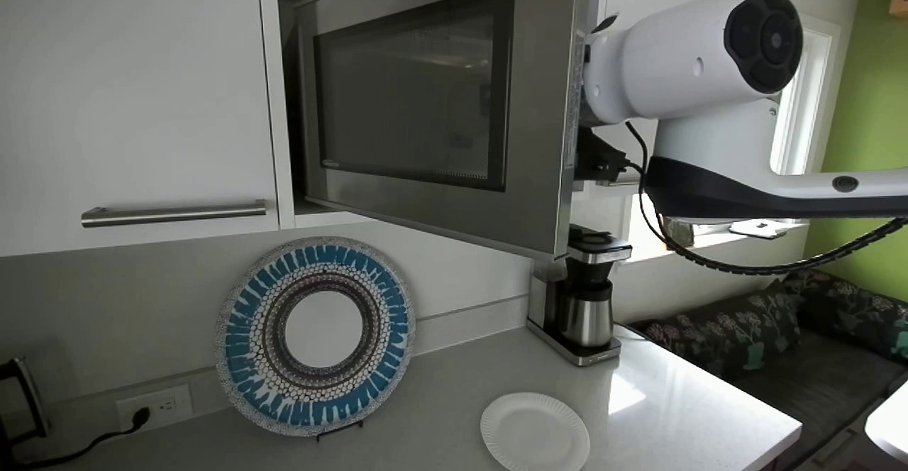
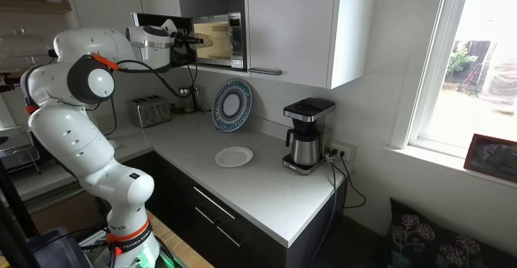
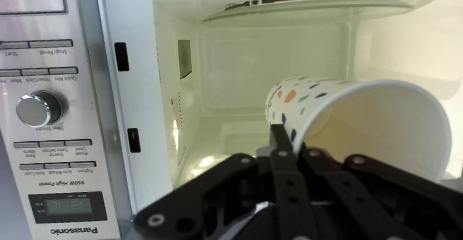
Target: Pick up the paper cup from the microwave and put it on the kitchen counter
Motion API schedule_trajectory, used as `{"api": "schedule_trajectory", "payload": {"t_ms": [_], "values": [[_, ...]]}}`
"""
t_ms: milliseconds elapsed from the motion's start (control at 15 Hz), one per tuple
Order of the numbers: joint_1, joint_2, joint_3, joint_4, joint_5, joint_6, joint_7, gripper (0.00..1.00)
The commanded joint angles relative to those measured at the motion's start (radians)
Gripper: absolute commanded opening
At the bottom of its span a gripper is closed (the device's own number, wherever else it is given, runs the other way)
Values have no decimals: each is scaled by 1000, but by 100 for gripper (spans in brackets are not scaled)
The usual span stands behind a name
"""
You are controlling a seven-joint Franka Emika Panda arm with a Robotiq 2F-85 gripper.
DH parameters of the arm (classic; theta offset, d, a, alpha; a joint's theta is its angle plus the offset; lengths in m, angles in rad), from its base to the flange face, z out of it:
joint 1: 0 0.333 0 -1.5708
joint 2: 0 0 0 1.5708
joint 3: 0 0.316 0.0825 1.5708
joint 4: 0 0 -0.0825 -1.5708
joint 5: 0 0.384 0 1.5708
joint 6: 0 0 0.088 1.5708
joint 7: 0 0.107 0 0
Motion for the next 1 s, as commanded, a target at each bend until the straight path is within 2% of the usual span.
{"api": "schedule_trajectory", "payload": {"t_ms": [0, 133, 200, 333, 733, 933], "values": [[-21, -80, 41, -48, -60, -63, 208, 0], [-22, -124, 55, -85, -50, -128, 297, 0], [-50, -150, 79, -111, -16, -154, 331, 0], [-43, -197, 70, -175, 26, -194, 406, 0], [-40, -335, 24, -404, 181, -149, 604, 0], [-47, -400, 19, -481, 245, -158, 653, 0]]}}
